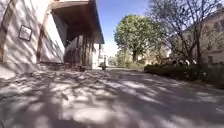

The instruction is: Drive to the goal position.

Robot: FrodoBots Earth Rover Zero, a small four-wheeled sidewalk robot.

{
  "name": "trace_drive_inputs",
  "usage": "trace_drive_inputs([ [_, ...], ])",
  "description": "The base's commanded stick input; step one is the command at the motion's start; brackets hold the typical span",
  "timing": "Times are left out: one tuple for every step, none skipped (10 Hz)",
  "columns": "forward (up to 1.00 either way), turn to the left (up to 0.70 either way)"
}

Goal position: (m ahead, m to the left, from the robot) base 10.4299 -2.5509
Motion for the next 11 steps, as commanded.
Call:
trace_drive_inputs([
  [0.6,0.0],
  [0.7,0.0],
  [0.7,0.0],
  [0.7,0.0],
  [0.7,-0.09],
  [0.7,-0.28],
  [0.7,-0.11],
  [0.7,0.0],
  [0.7,0.0],
  [0.7,-0.08],
  [0.7,-0.23],
])
